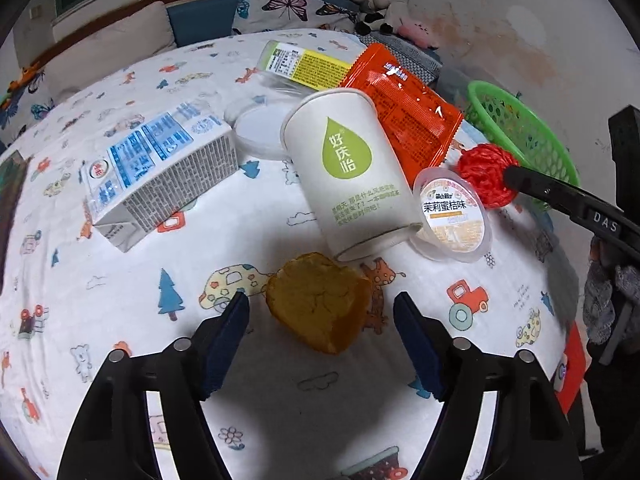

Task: Collect trash
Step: 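Grasp the red mesh net with the right gripper, then grasp the orange peel with the left gripper while the right gripper carries the net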

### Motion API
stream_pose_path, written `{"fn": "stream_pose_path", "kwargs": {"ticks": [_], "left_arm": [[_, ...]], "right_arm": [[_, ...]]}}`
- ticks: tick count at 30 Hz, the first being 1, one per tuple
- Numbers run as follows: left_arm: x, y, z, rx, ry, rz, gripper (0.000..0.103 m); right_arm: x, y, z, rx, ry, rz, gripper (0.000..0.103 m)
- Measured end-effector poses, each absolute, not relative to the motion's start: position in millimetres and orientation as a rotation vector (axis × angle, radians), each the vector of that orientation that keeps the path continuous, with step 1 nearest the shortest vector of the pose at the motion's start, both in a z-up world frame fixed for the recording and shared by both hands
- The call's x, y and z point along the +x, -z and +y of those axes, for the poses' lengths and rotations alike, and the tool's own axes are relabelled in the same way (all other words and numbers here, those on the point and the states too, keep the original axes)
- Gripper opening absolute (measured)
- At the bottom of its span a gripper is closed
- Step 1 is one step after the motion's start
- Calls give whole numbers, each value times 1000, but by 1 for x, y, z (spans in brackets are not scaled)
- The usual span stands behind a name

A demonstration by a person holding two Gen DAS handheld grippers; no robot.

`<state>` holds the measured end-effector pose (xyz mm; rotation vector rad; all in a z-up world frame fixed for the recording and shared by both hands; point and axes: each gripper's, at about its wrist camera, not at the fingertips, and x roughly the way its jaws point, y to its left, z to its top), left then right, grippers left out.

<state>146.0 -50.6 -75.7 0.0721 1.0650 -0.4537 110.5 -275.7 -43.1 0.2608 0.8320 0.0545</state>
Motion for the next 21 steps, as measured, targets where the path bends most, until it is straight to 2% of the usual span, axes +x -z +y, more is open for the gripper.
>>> {"fn": "stream_pose_path", "kwargs": {"ticks": [14, 21], "left_arm": [[141, 72, -49, 60, 469, 1019, 36], [135, 72, -48, 62, 474, 1017, 36]], "right_arm": [[90, 18, -287, 267, -27, 765, 41], [84, 7, -292, 274, -8, 727, 41]]}}
